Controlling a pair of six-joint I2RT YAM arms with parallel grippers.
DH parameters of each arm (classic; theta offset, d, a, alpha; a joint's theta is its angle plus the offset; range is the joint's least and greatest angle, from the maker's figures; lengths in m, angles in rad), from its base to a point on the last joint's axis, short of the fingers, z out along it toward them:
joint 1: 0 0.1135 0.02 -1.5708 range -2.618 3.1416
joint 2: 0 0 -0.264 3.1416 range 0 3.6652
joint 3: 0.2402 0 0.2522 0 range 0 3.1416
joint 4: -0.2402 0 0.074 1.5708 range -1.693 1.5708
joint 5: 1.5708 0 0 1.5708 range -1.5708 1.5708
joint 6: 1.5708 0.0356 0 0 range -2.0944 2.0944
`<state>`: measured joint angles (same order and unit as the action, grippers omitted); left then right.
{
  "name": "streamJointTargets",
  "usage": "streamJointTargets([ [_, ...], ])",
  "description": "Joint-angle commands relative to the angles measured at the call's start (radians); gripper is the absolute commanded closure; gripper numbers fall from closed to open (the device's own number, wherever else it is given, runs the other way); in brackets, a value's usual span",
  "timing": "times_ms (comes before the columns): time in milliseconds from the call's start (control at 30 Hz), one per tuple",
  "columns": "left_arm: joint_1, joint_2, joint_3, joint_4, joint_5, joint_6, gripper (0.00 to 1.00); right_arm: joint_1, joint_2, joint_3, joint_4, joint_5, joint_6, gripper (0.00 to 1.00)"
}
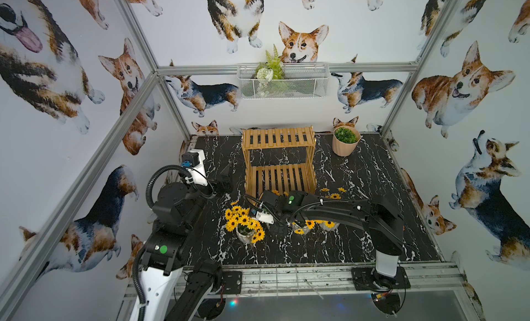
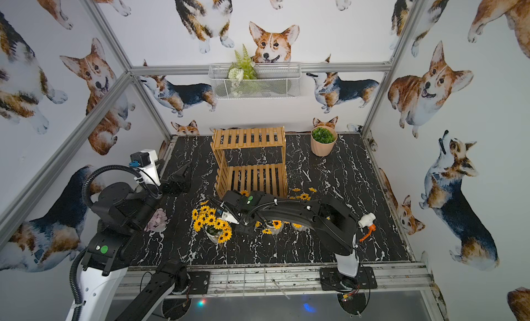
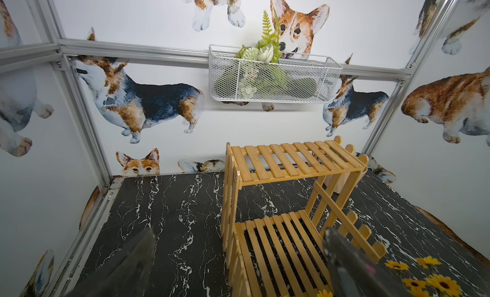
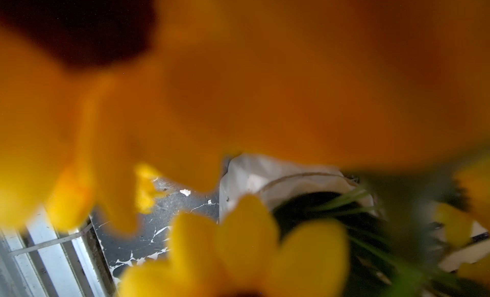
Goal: Take the sunflower pots off the shelves
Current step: Place the sunflower pot at the center of the board.
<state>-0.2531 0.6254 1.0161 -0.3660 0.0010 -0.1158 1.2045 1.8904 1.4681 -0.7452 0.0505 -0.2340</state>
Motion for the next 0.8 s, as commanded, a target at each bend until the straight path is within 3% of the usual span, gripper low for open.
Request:
streamJointTargets([
  [0, 0.001, -0.001, -0.004, 0.01, -0.002, 0.009, 0.0, 0.003, 0.0, -0.007, 0.01, -0.007, 0.018, 0.95],
  [500, 0.002, -0.003, -0.011, 0.015, -0.007, 0.011, 0.0, 0.003, 0.004, -0.008, 0.007, -0.034, 0.027, 0.68],
  [767, 0.002, -0.003, -0.011, 0.018, -0.007, 0.013, 0.0, 0.003, -0.019, 0.005, 0.004, -0.031, 0.028, 0.59],
])
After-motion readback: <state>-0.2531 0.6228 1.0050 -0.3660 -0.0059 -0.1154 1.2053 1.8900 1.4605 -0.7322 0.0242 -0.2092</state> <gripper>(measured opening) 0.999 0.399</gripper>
